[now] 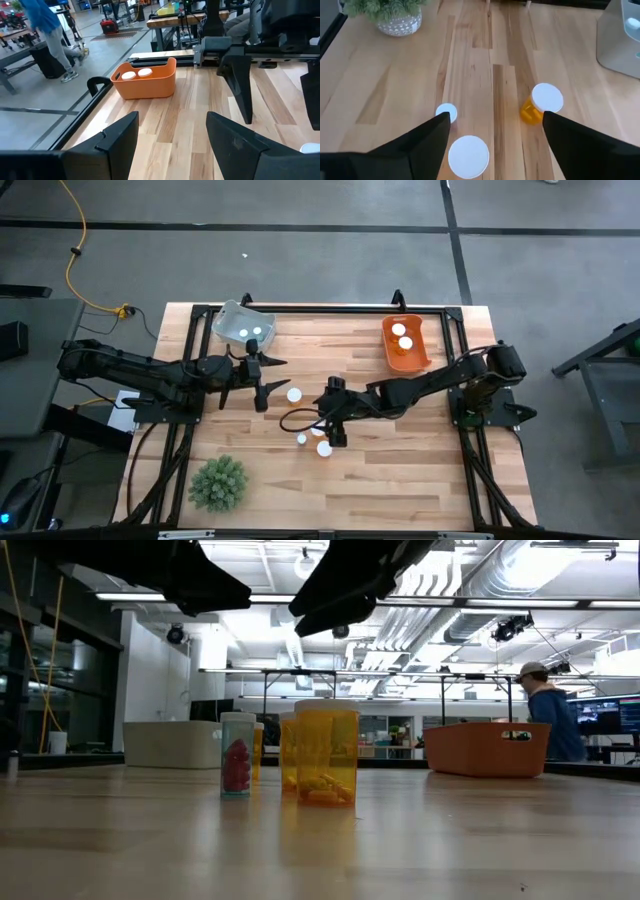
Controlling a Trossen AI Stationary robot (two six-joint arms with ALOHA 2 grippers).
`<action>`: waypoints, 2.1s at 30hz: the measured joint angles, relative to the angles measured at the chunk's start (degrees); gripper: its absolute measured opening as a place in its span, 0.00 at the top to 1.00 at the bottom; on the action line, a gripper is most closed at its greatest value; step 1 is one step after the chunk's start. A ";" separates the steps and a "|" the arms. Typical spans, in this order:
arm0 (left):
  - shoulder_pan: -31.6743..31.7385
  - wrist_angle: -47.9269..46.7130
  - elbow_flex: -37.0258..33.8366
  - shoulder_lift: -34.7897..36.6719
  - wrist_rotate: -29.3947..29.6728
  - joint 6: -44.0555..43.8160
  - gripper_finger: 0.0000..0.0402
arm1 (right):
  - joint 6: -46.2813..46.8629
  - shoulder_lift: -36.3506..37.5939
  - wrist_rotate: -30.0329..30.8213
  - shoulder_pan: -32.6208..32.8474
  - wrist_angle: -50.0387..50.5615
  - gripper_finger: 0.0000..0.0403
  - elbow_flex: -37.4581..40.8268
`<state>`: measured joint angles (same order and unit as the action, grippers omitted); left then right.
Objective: Pick and place medicine bottles into bin by pill shape (circle, oval)
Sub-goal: Put the middle orange capsule bottle into the orange bin
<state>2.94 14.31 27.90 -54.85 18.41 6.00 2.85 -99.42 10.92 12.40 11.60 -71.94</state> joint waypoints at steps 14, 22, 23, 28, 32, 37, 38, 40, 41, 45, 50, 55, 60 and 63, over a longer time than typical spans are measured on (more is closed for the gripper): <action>0.02 -0.53 0.00 0.00 0.24 0.22 0.45 | 3.42 -3.48 -3.70 0.11 4.79 0.21 -0.02; 0.02 -1.29 0.00 0.00 0.24 0.20 0.45 | 6.16 -9.01 -4.02 -0.40 1.31 0.21 0.00; 0.02 -1.28 0.00 0.00 0.24 0.22 0.45 | 6.17 -9.18 -3.99 -0.45 1.17 0.21 0.00; 0.02 -1.25 0.00 0.00 0.24 0.20 0.45 | 6.99 -9.39 -3.85 -0.39 -0.33 0.21 0.00; 0.02 -1.25 0.00 0.00 0.25 0.20 0.45 | 8.93 -9.39 -4.24 -0.39 -0.26 0.21 0.00; 0.02 -1.22 0.00 0.00 0.26 0.20 0.45 | 9.22 -9.38 -4.85 -0.30 -0.24 0.21 0.00; 0.02 -1.22 0.00 0.00 0.26 0.20 0.45 | 9.46 -9.38 -4.96 -0.28 -0.24 0.21 0.00; 0.02 -1.21 0.00 0.00 0.26 0.14 0.45 | 10.49 -9.90 -4.96 -0.28 -0.84 0.21 0.00; 0.01 -1.20 0.00 0.00 0.26 0.07 0.45 | 11.08 -10.30 -4.96 -0.28 -1.16 0.21 0.00; 0.00 -1.20 -0.02 0.00 0.26 0.09 0.45 | 12.16 -11.97 -4.96 -0.28 -2.55 0.21 0.00; 0.02 -1.16 -0.02 0.00 0.26 0.15 0.45 | 12.35 -12.35 -4.92 -0.31 -2.33 0.21 0.00; 0.01 -1.18 -0.02 0.00 0.26 0.11 0.45 | 12.28 -12.35 -4.89 -0.51 -1.20 0.21 0.00; 0.00 -1.17 -0.02 0.00 0.26 0.18 0.45 | 12.15 -12.35 -3.91 -0.76 -0.61 0.24 0.02; 0.02 -1.17 -0.02 0.00 0.26 0.16 0.45 | 12.16 -12.35 -3.68 -0.79 -0.57 0.30 0.02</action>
<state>2.96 13.14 27.88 -54.85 18.68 6.16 15.00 -111.77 7.23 11.62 11.03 -71.92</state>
